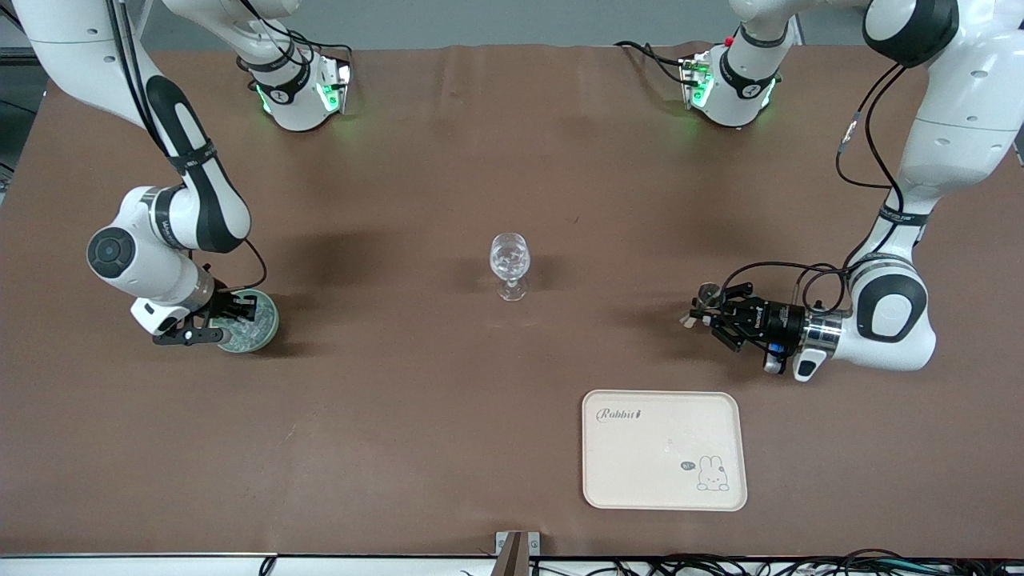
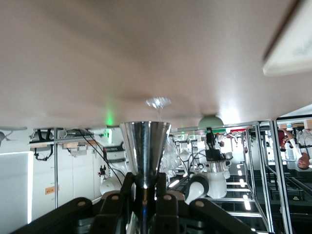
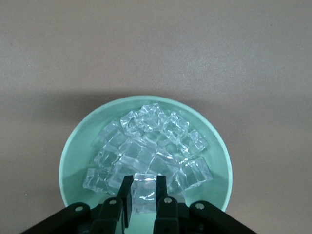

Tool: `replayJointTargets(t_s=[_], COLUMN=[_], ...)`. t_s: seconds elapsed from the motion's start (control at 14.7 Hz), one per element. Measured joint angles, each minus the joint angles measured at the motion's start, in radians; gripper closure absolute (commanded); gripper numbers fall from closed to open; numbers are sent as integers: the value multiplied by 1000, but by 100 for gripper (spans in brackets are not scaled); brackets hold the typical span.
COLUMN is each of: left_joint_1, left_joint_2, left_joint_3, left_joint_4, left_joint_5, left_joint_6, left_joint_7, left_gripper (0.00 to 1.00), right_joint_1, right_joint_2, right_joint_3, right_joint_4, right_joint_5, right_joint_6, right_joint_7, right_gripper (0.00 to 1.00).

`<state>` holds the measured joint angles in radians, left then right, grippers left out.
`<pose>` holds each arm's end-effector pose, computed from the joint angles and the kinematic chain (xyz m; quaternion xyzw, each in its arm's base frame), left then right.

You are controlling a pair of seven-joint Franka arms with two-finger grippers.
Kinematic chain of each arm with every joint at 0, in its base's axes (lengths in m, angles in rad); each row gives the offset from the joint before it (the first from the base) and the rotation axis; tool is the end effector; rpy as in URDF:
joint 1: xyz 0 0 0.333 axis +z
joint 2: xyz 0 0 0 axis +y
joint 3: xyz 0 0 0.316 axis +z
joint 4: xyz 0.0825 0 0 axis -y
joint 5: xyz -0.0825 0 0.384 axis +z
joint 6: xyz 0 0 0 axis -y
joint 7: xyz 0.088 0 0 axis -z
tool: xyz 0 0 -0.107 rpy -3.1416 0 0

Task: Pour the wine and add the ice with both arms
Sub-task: 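Move the jigger over the glass while the right gripper lifts the ice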

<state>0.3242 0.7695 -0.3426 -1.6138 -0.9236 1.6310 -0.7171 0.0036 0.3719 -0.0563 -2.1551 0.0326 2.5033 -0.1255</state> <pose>0.6346 -0.0661 0.2116 0.6680 0.4345 -0.4773 0.3704 0.5652 -0.0301 0.2225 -0.9996 -0.0250 0.0115 0.0003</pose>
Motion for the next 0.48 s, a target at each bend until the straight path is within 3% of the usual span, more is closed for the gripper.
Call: replayJointTargets(t_s=[0.14,0.48], left_joint_1=[-17,-176], left_joint_2=[-52,-149], left_joint_3=[-40,-47], left_joint_4=[23,52], left_joint_5=[0,39], left_joint_6=[2,74], left_joint_7=[-111,-324], left_gripper=[100,100], right_joint_1=[0,0], right_joint_2=[0,-33], right_joint_3=[3,5], right_joint_4=[25,273], right_joint_5=[0,1], right_joint_6=[-31,-402], right_joint_7=[0,28], right_gripper=[100,100])
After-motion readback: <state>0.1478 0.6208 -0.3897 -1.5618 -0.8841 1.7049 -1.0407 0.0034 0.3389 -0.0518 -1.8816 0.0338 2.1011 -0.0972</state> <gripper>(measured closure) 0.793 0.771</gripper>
